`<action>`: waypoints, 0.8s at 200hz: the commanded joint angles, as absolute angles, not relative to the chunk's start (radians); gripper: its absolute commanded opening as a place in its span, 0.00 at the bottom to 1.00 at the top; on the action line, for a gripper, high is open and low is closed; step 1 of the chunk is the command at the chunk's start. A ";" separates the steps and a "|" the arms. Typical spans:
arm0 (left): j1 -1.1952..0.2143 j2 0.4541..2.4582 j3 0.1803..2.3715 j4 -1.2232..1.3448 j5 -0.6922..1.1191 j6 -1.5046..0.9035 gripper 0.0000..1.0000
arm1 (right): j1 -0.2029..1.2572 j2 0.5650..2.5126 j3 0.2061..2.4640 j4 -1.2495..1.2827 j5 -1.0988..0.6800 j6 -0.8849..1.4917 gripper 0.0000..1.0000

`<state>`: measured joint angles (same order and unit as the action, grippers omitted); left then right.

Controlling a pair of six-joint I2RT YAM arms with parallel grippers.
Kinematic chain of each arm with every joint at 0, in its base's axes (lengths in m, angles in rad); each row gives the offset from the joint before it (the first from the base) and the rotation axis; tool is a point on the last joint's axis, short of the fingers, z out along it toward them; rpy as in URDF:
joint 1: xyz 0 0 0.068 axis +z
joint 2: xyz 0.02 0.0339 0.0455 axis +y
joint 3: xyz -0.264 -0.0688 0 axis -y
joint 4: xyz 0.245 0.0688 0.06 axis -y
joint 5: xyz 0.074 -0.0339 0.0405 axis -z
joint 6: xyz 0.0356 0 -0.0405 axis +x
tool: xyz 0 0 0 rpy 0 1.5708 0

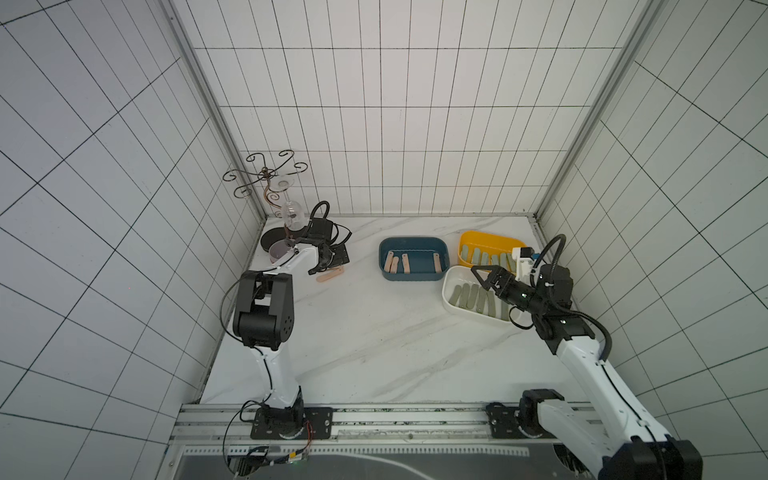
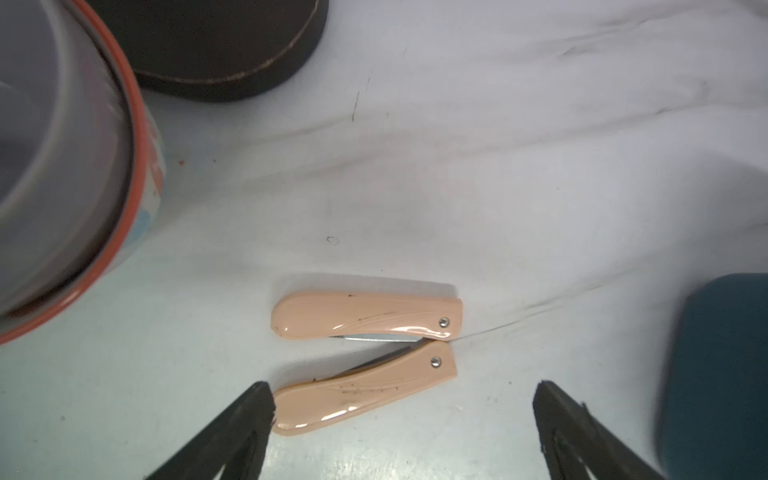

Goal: Place the fruit knives into the storage box by color
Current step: Pick up the fruit knife from the center of the board.

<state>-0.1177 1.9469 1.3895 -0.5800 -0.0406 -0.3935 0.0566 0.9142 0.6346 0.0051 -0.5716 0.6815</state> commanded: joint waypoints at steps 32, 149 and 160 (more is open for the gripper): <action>-0.079 2.018 1.448 -0.596 -0.014 -0.391 0.97 | 0.047 0.882 0.580 -0.004 -0.570 0.693 1.00; -0.078 2.026 1.408 -0.568 0.129 -0.383 0.97 | 0.046 0.890 0.587 -0.011 -0.566 0.684 1.00; -0.083 2.019 1.397 -0.566 0.144 -0.383 0.97 | 0.046 0.888 0.586 -0.011 -0.565 0.684 1.00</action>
